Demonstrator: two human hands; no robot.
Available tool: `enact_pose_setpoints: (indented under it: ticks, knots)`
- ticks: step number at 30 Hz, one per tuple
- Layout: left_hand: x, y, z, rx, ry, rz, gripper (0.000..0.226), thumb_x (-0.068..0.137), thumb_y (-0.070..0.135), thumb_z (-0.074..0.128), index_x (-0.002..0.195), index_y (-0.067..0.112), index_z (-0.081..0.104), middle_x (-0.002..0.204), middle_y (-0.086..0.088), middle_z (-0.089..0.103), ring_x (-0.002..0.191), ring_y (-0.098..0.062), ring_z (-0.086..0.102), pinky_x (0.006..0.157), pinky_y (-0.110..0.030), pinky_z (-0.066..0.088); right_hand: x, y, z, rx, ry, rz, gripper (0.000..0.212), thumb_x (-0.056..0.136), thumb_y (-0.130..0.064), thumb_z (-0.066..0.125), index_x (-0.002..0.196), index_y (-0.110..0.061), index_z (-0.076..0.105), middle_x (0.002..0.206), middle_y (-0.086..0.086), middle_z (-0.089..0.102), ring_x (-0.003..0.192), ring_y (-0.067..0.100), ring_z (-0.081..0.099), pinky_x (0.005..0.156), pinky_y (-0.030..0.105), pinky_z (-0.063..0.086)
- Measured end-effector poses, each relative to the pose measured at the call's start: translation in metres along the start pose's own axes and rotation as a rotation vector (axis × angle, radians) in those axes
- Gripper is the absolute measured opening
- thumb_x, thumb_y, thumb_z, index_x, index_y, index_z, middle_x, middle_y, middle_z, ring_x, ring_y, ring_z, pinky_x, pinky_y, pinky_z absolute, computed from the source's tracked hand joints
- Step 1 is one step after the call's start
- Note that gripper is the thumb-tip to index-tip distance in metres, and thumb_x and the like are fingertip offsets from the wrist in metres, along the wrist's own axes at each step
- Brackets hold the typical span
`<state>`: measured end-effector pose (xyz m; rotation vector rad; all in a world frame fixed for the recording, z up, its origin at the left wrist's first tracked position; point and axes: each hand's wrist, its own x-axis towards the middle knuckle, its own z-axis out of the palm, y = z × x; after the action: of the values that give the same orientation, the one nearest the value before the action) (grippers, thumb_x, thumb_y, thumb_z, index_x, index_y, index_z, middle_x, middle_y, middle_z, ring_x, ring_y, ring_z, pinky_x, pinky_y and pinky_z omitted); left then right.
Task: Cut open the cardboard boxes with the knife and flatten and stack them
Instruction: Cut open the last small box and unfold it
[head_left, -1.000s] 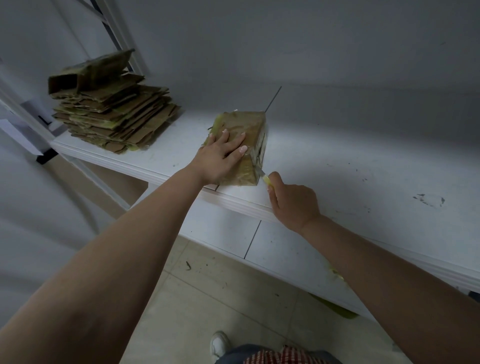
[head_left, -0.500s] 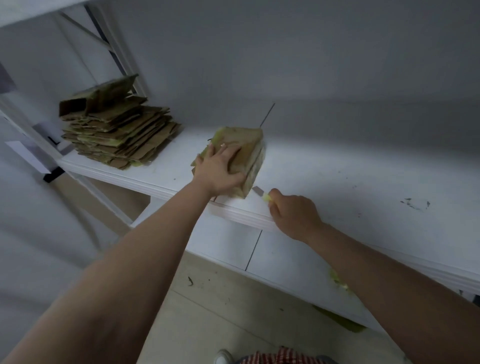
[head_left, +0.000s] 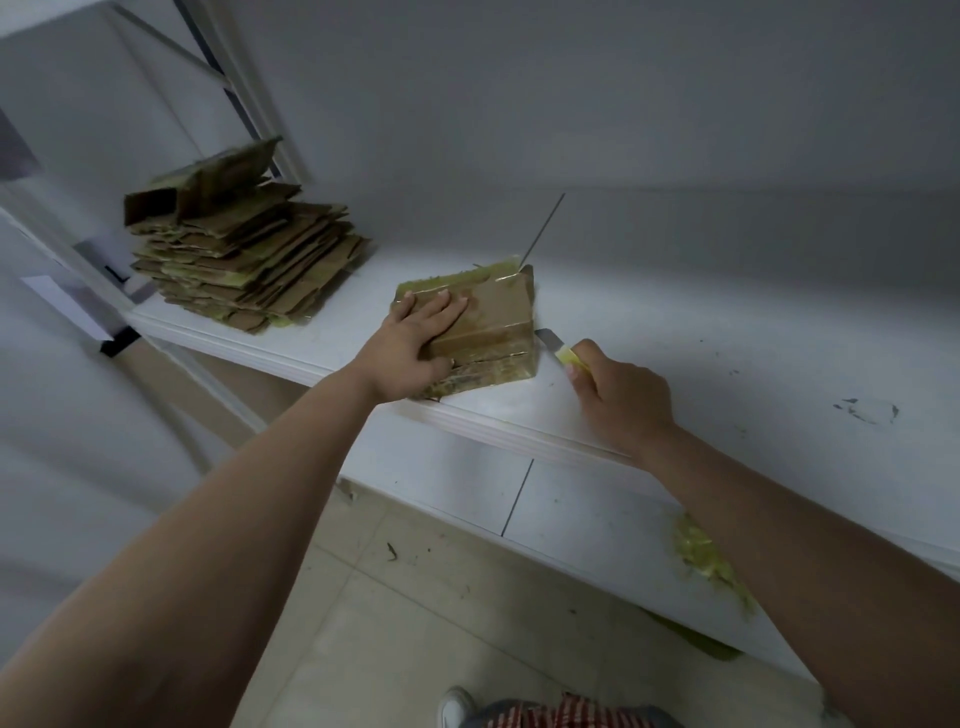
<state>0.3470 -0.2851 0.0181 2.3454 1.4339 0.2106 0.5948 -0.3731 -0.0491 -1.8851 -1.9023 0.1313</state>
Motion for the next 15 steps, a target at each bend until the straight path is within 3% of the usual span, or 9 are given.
enact_pose_setpoints:
  ticks: [5,8,15]
  knots:
    - [-0.0002,0.0024,0.0017,-0.005,0.025,0.001,0.081,0.072,0.045,0.050,0.149,0.041,0.025,0.159,0.015,0.017,0.149,-0.024,-0.002,0.121,-0.041,0.007,0.0016,0.0018,0.0019,0.014,-0.018,-0.020,0.028,0.101,-0.034,0.031,0.114,-0.014,0.046,0.072,0.008,0.058,0.072,0.037,0.058,0.058,0.033,0.033]
    - [0.0016,-0.0011,0.0027,0.004,0.041,0.003,0.072,0.084,0.053,0.055,0.149,0.042,0.025,0.158,0.017,0.016,0.149,-0.022,-0.002,0.121,-0.040,0.006,0.0027,0.0025,0.0036,0.001,-0.029,-0.037,0.028,0.101,-0.033,0.031,0.114,-0.013,0.045,0.072,0.008,0.058,0.073,0.038,0.059,0.058,0.032,0.033]
    - [0.0040,0.0000,0.0020,0.005,0.038,0.004,0.059,0.096,0.044,0.051,0.149,0.040,0.026,0.158,0.017,0.016,0.149,-0.021,-0.001,0.120,-0.039,0.006,0.0043,0.0049,0.0020,-0.102,-0.107,-0.090,0.027,0.101,-0.034,0.030,0.117,-0.015,0.042,0.082,0.011,0.064,0.077,0.037,0.060,0.061,0.032,0.034]
